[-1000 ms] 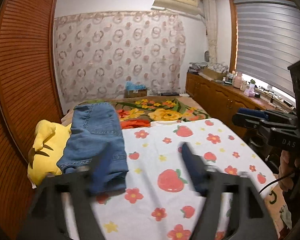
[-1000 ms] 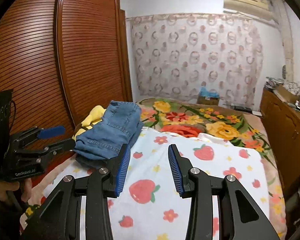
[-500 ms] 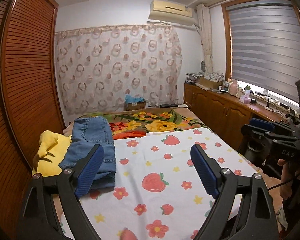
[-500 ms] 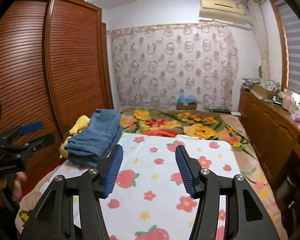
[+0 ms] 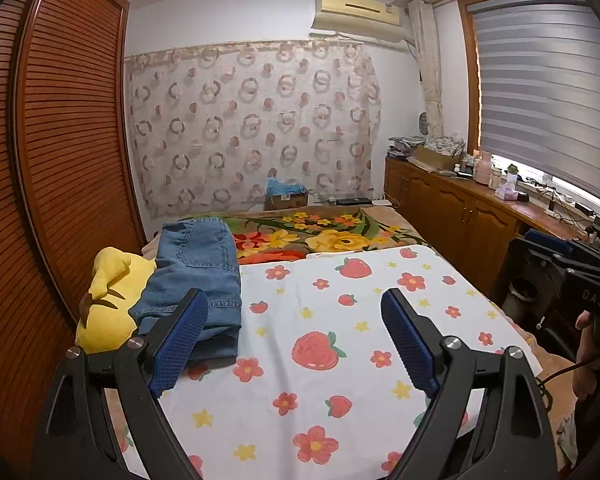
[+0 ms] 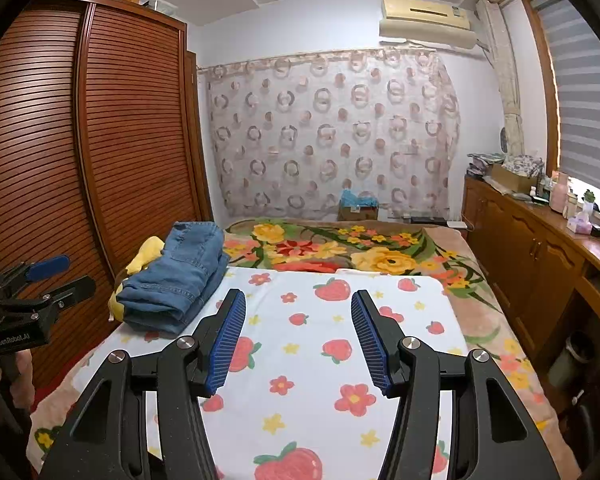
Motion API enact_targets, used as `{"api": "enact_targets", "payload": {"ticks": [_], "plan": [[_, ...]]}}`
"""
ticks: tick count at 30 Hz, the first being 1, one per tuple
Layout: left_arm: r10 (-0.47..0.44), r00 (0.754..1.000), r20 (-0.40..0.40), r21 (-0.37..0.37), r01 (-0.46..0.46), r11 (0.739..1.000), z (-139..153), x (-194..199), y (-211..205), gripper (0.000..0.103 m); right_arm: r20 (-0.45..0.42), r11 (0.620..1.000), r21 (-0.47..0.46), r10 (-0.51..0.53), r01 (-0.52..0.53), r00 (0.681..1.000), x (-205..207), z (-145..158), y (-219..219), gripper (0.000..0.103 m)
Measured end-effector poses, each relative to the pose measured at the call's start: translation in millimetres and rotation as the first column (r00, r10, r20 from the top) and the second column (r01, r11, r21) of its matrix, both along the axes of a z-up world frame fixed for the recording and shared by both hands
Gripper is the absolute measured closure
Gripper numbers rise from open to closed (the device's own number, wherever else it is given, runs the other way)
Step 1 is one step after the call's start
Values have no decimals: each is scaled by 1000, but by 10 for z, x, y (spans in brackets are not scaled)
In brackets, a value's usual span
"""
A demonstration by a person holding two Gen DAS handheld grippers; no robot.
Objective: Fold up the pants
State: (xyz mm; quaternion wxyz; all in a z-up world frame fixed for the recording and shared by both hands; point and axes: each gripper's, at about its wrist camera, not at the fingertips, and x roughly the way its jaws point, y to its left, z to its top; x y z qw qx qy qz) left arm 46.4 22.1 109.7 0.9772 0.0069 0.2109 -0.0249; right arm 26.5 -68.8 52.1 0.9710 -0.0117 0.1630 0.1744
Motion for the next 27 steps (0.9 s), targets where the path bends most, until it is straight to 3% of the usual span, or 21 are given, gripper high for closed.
{"api": "enact_targets", "payload": {"ticks": [27], "plan": [[1, 1000, 0, -1, -1, 1000, -4, -12, 24, 14, 8, 1000, -12, 6, -6, 1000, 87, -50, -81, 46]]}}
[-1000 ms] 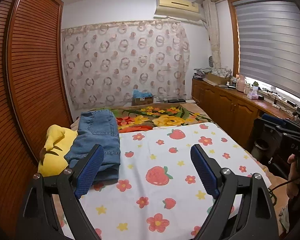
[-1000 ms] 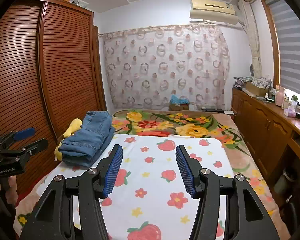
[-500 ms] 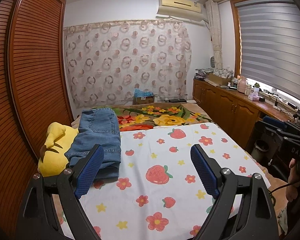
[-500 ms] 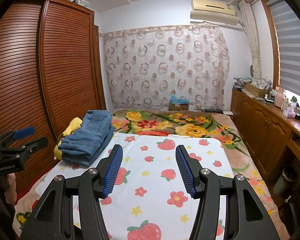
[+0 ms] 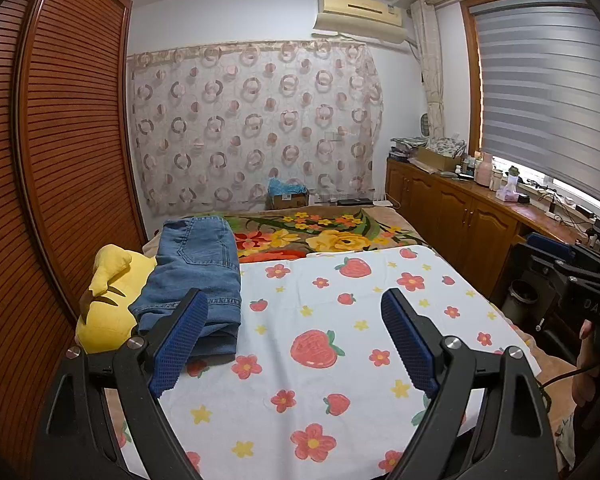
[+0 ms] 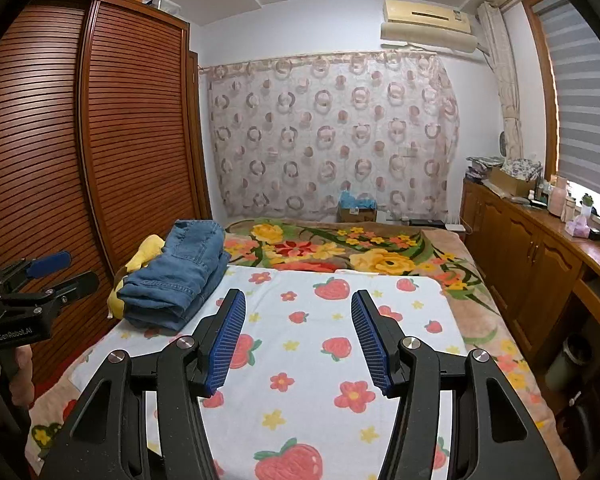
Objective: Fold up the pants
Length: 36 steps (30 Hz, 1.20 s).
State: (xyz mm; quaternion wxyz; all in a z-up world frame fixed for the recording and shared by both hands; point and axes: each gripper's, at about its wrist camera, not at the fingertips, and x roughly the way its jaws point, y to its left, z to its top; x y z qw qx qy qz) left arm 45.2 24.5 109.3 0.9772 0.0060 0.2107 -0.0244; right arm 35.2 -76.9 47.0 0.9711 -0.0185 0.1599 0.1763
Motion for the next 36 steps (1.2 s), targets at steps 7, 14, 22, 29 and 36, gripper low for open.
{"api": "enact_targets", "payload": {"ticks": [7, 14, 22, 29, 36], "plan": [[3, 1000, -3, -2, -3, 1000, -3, 8, -9, 14, -5, 1000, 1, -1, 1, 1000, 46, -23, -64, 46], [2, 1000, -5, -8, -2, 1000, -13, -1, 16, 14, -8, 1000, 1, -3, 3, 1000, 61, -19, -70, 46], [1, 1000, -6, -6, -1, 1000, -11, 1, 19, 14, -6, 1000, 1, -2, 2, 1000, 69, -17, -68, 46], [3, 1000, -6, -7, -3, 1000, -10, 1, 24, 14, -5, 1000, 3, -2, 2, 1000, 77, -18, -67, 46], [2, 1000, -6, -7, -2, 1000, -9, 0, 33, 14, -4, 1000, 1, 0, 0, 1000, 77, -26, -72, 46]]}}
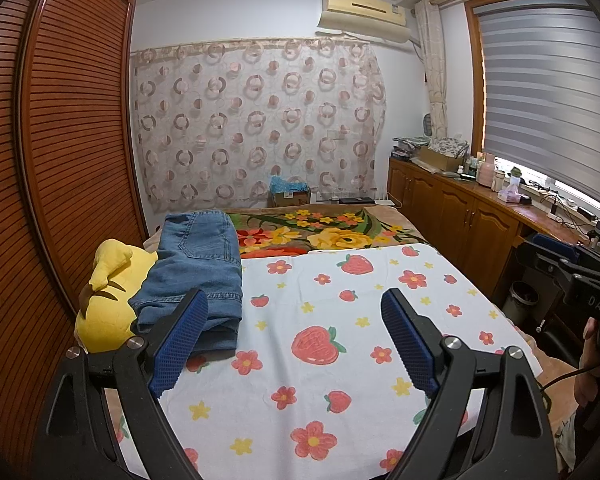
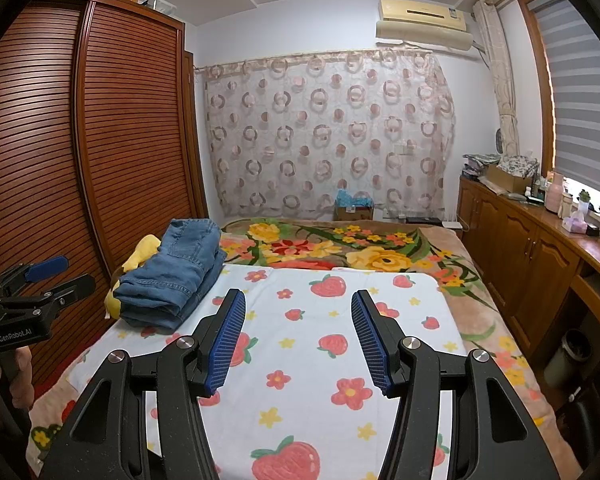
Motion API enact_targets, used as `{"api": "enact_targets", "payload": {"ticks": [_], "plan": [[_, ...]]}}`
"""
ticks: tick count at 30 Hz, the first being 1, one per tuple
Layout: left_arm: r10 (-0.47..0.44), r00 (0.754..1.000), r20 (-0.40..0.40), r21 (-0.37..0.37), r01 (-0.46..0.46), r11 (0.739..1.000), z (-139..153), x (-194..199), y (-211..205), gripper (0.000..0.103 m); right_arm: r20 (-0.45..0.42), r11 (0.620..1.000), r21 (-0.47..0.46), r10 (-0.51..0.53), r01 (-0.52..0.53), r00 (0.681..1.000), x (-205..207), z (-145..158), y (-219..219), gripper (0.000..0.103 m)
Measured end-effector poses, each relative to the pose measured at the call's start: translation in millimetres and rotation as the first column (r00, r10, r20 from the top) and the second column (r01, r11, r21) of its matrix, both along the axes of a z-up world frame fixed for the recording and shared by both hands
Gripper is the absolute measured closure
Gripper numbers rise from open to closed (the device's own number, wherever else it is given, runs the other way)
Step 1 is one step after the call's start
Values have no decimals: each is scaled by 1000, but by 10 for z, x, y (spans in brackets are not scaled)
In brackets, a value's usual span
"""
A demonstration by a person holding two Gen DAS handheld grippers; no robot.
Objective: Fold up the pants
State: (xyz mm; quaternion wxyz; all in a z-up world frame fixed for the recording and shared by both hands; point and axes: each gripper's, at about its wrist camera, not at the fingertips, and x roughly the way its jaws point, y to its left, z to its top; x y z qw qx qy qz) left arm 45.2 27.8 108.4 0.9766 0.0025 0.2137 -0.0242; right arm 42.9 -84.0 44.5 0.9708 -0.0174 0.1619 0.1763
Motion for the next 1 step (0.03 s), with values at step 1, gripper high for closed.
{"api": "enact_targets", "payload": {"ticks": [1], "plan": [[0, 1000, 1, -1, 0, 1000, 1, -1, 3, 14, 0, 1000, 0, 0, 0, 1000, -4, -5, 0, 46]]}}
